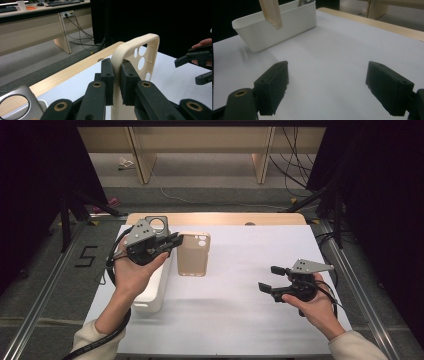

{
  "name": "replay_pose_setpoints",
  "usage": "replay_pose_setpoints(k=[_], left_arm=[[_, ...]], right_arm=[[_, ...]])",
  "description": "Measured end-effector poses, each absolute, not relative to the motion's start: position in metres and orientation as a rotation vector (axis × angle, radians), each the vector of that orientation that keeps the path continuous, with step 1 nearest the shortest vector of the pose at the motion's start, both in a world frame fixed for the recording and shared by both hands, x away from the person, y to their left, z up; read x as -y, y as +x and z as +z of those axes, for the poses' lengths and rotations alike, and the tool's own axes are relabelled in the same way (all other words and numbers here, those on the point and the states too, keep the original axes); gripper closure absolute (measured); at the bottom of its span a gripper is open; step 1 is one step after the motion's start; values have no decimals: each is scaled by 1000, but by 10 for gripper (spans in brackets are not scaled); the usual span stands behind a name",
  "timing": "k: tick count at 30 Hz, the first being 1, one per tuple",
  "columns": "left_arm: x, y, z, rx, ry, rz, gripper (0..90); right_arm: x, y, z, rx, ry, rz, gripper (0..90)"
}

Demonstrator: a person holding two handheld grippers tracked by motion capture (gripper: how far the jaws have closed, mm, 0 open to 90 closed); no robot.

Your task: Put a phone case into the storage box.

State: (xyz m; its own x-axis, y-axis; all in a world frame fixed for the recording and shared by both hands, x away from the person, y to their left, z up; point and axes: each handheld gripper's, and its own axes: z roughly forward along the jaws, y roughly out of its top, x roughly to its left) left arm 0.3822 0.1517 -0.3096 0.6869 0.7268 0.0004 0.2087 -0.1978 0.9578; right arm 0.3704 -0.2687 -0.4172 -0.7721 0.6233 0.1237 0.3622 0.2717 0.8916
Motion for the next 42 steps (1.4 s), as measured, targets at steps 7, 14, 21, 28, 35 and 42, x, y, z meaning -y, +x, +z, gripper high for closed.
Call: replay_pose_setpoints(k=[7, 14, 21, 28, 35, 42], left_arm=[[-161, 387, -303, -755, 1739, 575, 821], [-172, 391, -297, -758, 1732, 593, 821], [-184, 395, -290, -771, 1712, 605, 821], [-194, 397, -282, -768, 1715, 617, 821], [-206, 401, -279, -789, 1708, 630, 821], [-218, 406, -278, -819, 1688, 637, 820]], right_arm=[[269, 370, -418, -2296, 911, 1491, 191], [269, 370, -418, -2296, 916, 1488, 191], [272, 370, -419, -2295, 927, 1486, 191], [272, 370, -419, -2297, 928, 1486, 191], [272, 370, -420, -2298, 933, 1485, 191], [272, 370, -420, -2302, 934, 1486, 192]])
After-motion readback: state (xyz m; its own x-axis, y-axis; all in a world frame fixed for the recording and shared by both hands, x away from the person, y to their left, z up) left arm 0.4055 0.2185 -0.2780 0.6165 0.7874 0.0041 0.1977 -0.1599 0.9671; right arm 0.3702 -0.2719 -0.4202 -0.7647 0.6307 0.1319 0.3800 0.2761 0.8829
